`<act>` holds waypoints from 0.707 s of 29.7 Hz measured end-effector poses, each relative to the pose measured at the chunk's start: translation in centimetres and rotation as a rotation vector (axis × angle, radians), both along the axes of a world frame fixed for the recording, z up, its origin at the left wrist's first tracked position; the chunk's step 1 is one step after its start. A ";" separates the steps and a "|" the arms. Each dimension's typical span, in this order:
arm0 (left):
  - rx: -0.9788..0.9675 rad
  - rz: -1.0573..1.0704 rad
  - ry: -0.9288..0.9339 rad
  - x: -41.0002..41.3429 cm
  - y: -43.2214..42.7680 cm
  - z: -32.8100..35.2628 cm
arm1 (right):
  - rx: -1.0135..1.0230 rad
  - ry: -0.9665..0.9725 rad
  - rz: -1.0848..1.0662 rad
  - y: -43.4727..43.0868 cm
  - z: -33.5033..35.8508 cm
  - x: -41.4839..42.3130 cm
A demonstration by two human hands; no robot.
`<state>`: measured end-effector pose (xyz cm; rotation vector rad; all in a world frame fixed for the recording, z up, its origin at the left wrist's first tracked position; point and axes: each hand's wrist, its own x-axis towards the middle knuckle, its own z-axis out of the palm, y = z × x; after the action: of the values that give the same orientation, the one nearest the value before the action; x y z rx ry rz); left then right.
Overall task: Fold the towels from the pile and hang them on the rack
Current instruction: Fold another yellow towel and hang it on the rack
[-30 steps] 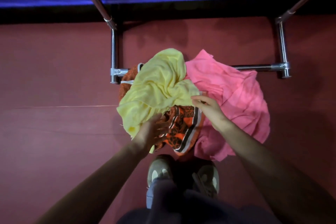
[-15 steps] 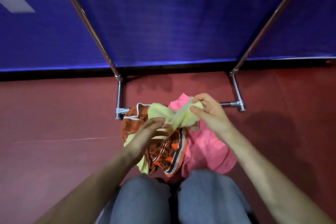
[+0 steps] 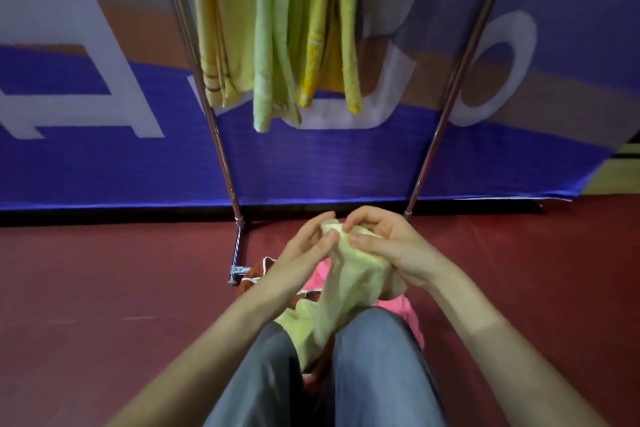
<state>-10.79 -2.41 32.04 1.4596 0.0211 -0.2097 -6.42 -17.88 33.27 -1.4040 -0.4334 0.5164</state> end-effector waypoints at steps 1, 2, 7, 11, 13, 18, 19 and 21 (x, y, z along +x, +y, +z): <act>0.003 -0.003 -0.020 -0.7 0.0 0.6 | 0.004 -0.016 -0.004 -0.1 0.8 -0.7; -0.007 -0.019 -0.025 -1.5 0.0 1.2 | 0.006 -0.046 -0.006 -0.4 1.5 -1.4; -0.152 -0.086 -0.008 -4.1 1.4 3.4 | -0.025 -0.159 -0.020 -1.3 4.7 -3.4; -0.075 -0.032 -0.056 -4.9 2.5 4.5 | -0.055 -0.174 -0.003 -1.8 5.8 -4.0; 0.018 0.040 -0.146 -6.4 3.4 6.0 | -0.144 -0.210 0.030 -1.9 6.4 -5.5; 0.197 0.017 -0.286 -7.7 4.7 10.4 | -0.398 -0.286 0.135 -1.9 6.5 -6.3; 0.234 0.017 -0.304 -7.7 4.9 10.6 | -0.441 -0.312 0.144 -2.0 6.5 -6.4; 0.287 0.039 -0.332 -8.5 5.5 11.7 | -0.506 -0.357 0.156 -1.9 6.5 -6.6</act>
<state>-19.24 3.10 43.72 1.7629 -0.1968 0.0736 -13.04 -19.80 39.73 -1.9741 -0.7389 0.5232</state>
